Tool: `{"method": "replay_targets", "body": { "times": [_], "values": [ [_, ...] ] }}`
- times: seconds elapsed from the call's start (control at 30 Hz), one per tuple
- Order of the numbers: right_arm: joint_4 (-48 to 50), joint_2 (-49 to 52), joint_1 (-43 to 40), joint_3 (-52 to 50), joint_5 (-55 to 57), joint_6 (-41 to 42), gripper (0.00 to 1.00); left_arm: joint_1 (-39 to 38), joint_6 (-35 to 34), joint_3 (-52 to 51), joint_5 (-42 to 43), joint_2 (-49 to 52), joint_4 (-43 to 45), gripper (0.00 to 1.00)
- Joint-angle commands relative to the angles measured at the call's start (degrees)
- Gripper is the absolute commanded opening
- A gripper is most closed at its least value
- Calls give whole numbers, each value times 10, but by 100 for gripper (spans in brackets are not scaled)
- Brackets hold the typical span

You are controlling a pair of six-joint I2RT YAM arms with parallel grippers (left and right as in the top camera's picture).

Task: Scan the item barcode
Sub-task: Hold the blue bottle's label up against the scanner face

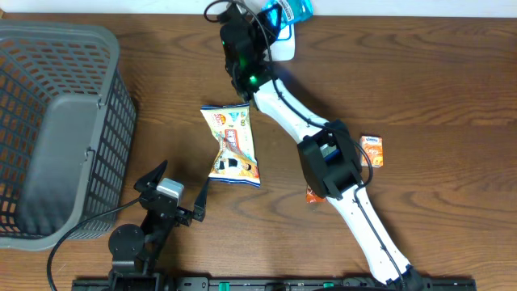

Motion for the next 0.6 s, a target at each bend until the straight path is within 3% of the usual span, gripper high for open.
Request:
{"method": "replay_targets", "body": {
  "times": [0.0, 0.57],
  "values": [
    [13, -3, 20, 29, 20, -15, 19, 3, -1, -17, 12, 0, -9, 98],
    [12, -8, 20, 29, 73, -10, 19, 3, -1, -17, 12, 0, -9, 98]
  ]
}}
